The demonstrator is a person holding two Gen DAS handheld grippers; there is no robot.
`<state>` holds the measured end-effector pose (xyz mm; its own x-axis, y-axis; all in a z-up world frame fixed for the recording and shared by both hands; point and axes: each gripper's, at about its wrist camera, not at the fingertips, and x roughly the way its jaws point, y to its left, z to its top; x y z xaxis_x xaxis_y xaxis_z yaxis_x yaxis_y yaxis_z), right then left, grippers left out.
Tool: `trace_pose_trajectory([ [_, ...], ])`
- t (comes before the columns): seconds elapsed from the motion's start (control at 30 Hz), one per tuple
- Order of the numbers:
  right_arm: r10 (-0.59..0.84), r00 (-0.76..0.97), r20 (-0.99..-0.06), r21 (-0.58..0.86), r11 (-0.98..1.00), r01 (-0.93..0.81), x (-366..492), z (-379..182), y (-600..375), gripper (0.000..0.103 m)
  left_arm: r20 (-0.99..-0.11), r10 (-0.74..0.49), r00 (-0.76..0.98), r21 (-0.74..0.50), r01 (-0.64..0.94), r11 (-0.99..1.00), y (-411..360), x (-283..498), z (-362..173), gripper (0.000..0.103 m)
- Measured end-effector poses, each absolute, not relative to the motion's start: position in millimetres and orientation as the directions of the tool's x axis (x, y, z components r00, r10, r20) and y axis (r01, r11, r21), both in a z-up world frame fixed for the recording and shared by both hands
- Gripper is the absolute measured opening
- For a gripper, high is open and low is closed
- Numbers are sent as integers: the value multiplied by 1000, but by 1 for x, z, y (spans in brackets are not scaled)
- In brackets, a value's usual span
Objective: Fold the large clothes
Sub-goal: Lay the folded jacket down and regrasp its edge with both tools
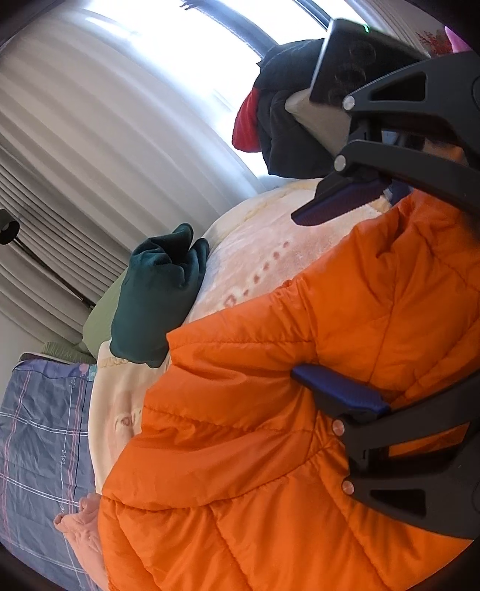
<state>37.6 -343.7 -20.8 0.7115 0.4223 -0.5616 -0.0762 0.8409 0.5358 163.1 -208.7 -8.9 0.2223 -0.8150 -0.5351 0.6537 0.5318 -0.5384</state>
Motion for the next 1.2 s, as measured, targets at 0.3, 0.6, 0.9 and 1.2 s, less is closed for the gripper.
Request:
trace_pose_trajectory([
  [0.3,378,733,-566,589,807,39,22,-61,-373,21,-548,-724,419,-429,602,674,-143,188,26,50],
  [0.6,237,754,-612,419,907,54,22,-60,-356,37,-684,-524,508,-100,645,757,-192,198,-27,50],
  [0.9,140,875,-463,328,944,23,-12,-17,-359,43,-690,-485,537,-21,655,755,-197,191,-39,51],
  [1.2,139,841,-523,239,971,-11,23,-31,-330,26,-678,-500,539,-35,656,754,-193,190,-40,50],
])
